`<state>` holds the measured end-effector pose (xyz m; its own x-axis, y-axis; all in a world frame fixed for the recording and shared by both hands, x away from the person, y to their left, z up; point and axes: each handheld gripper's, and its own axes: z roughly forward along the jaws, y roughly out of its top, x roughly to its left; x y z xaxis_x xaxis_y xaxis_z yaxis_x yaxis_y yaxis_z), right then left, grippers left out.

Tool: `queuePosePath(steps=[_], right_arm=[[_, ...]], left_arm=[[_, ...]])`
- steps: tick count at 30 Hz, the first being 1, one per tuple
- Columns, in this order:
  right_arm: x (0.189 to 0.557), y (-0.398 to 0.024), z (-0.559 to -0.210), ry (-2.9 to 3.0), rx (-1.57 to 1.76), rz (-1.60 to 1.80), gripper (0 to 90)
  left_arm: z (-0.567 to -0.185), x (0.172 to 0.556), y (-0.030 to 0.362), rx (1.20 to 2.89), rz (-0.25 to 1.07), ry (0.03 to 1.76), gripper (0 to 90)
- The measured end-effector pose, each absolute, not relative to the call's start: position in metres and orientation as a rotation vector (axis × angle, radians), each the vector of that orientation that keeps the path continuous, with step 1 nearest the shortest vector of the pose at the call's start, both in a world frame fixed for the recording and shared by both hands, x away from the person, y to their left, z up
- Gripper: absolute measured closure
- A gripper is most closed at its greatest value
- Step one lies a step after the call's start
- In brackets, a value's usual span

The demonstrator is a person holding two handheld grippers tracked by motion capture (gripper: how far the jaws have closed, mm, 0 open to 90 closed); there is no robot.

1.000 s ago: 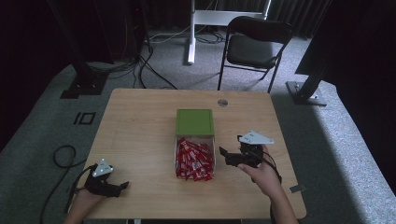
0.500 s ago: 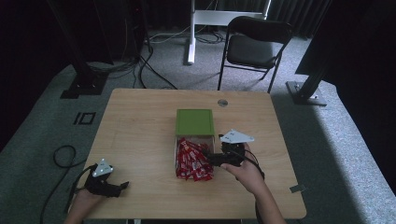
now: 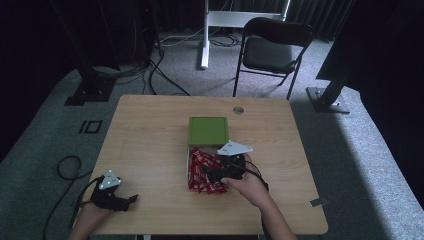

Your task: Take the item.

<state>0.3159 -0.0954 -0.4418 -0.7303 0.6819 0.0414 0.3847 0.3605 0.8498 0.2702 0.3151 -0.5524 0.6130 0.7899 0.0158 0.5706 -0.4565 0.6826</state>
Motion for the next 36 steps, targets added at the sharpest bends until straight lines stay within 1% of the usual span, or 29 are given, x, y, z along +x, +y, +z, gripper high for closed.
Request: queuePosePath(steps=[3, 4, 8, 9, 13, 14, 15, 17, 22, 23, 25, 29, 36], right_arm=[[0.316, -0.091, -0.443, 2.315, 0.936, 1.308, 14.8], [0.317, -0.086, -0.445, 2.323, 0.933, 1.306, 16.9], [0.318, -0.081, -0.448, 2.334, 0.937, 1.309, 16.9], [0.319, -0.078, -0.450, 2.330, 0.941, 1.294, 22.5], [0.320, -0.074, -0.453, 2.329, 0.929, 1.256, 25.5], [0.323, -0.072, -0.456, 2.339, 0.924, 1.229, 40.9], [0.324, -0.071, -0.457, 2.357, 0.928, 1.223, 42.3], [0.326, -0.070, -0.459, 2.326, 0.978, 1.191, 49.0], [0.328, -0.066, -0.462, 2.346, 1.002, 1.208, 53.1], [0.328, -0.065, -0.463, 2.365, 1.018, 1.202, 56.8], [0.331, -0.063, -0.468, 2.392, 1.043, 1.168, 61.0], [0.332, -0.061, -0.469, 2.379, 1.048, 1.131, 65.4], [0.334, -0.055, -0.473, 2.371, 1.064, 1.078, 65.0]], left_arm=[[-0.552, 0.270, 0.315, 2.193, 0.440, 1.065, 0.7], [-0.552, 0.270, 0.315, 2.193, 0.441, 1.065, 0.7], [-0.552, 0.270, 0.315, 2.193, 0.440, 1.065, 0.7], [-0.552, 0.270, 0.315, 2.193, 0.441, 1.065, 0.7], [-0.552, 0.270, 0.315, 2.193, 0.441, 1.064, 0.7], [-0.552, 0.270, 0.315, 2.193, 0.441, 1.064, 0.7], [-0.552, 0.270, 0.315, 2.193, 0.441, 1.064, 0.7], [-0.552, 0.270, 0.315, 2.193, 0.441, 1.064, 0.7], [-0.552, 0.270, 0.315, 2.193, 0.441, 1.065, 0.7], [-0.552, 0.270, 0.315, 2.193, 0.441, 1.064, 0.7], [-0.552, 0.270, 0.315, 2.193, 0.441, 1.064, 0.7], [-0.552, 0.270, 0.315, 2.193, 0.441, 1.064, 0.7], [-0.552, 0.270, 0.315, 2.191, 0.441, 1.065, 0.7]])
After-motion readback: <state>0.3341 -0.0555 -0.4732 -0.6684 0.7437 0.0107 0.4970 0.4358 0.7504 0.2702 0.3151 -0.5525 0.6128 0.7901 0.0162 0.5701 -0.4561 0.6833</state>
